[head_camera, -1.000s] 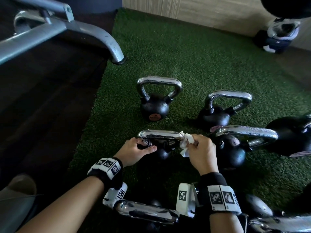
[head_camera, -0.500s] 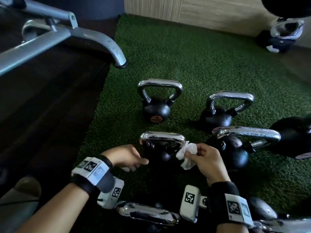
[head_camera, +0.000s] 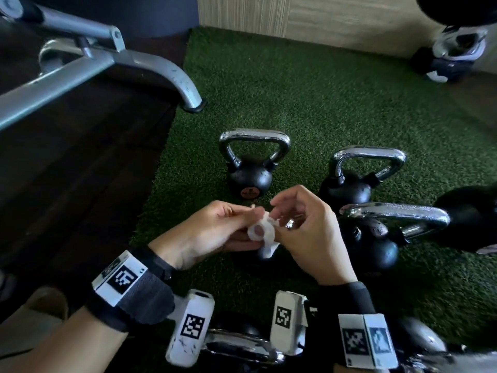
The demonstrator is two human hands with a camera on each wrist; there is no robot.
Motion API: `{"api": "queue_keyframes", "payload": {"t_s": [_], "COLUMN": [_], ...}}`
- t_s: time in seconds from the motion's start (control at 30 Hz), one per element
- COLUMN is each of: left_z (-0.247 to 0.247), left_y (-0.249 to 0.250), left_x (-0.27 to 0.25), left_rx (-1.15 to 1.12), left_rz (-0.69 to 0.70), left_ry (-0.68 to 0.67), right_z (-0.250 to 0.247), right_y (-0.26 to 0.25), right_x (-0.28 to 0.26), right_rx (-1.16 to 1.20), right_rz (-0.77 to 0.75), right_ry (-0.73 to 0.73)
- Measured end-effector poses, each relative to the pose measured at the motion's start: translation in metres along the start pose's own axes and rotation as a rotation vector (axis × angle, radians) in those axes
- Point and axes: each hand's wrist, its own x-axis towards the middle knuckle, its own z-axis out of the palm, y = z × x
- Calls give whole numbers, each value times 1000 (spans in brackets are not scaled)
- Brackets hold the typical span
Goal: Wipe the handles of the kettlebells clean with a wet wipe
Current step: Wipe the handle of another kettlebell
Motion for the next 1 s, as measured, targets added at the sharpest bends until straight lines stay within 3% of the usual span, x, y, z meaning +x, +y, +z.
{"api": "queue_keyframes", "payload": {"t_s": [0.17,0.23,0.3,0.33,0.4,0.5,0.6,0.8,0.93,1.0], "left_z": [-2,-8,-11,-12,-11,-7,-1,-17,-23,-34], "left_y": [-2,-3,-4,-4,-8,-20,-35,-41,-53,-58], "left_x": [-3,-6,-8,-6,1,16,22,15,8,8], "left_rx": [116,455,748,826,983,1140,1239,1076,1179,1056], "left_rz": [130,352,569,641,717,706,703,729,849,810], "left_ry": [65,230,401,431,402,299,256,346,291,347], "right_z": [-9,-21,-27,-27,-18,4,25,36,37,36], "right_y": [13,33,62,77,106,131,141,146,145,146], "right_x": [1,-2,-4,-5,-6,-4,-5,-13,-16,-16], "right_rx": [-92,-91,-124,-145,-118,-2,52,99,136,139], "right_rz": [25,109,193,246,359,486,538,524,522,512], "right_ry": [-105,-106,20,69,36,-83,-13,41,51,43]}}
